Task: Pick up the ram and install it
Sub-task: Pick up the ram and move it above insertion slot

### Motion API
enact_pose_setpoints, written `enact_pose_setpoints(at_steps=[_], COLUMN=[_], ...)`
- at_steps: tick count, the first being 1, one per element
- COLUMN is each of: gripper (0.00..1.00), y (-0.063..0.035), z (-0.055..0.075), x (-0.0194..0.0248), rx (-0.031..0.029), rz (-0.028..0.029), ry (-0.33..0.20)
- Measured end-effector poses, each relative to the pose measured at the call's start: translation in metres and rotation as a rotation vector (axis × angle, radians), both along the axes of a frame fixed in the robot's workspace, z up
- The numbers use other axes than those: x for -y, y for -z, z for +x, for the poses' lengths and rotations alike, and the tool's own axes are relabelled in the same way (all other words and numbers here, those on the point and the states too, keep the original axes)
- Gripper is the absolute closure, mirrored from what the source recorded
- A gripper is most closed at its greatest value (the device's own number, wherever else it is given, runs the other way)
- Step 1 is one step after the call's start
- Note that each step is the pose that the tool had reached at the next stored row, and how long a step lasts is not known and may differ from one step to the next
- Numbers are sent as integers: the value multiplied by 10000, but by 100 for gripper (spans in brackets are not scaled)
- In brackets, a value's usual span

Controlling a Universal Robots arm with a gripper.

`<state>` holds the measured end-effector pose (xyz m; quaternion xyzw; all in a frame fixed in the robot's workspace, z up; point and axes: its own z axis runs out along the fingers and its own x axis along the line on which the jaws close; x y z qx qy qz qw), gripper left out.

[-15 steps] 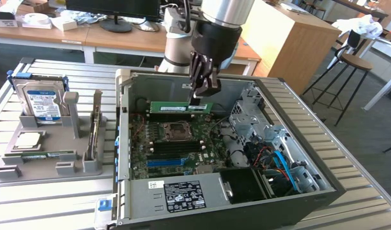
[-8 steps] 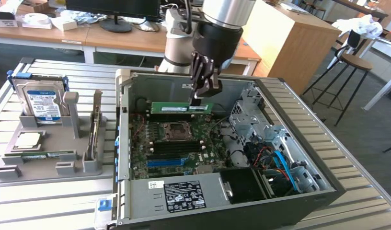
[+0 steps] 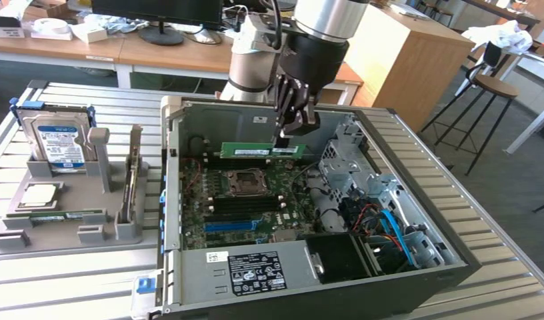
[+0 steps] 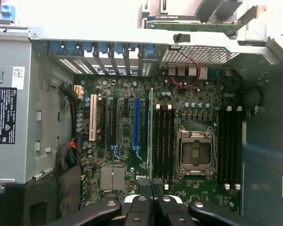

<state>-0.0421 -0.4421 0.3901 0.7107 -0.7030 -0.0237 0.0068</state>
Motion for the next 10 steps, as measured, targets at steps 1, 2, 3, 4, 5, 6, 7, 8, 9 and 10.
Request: enact_pose_setpoints(at_steps=[1, 2, 3, 4, 5, 6, 7, 8, 9, 10], gripper=[89, 89, 89, 89, 89, 89, 89, 89, 89, 89], y=[0, 2, 3, 4, 7, 10, 12, 14, 15, 15], z=[0, 0, 0, 0, 0, 0, 0, 1, 0, 1], x=[-1, -10, -28, -49, -74, -97, -117, -137, -153, -155], rx=[0, 1, 1, 0, 1, 2, 2, 2, 2, 2], rz=[-1, 2, 1, -1, 0, 2, 1, 1, 0, -1], ry=[1, 3, 2, 0, 0, 0, 0, -1, 0, 0])
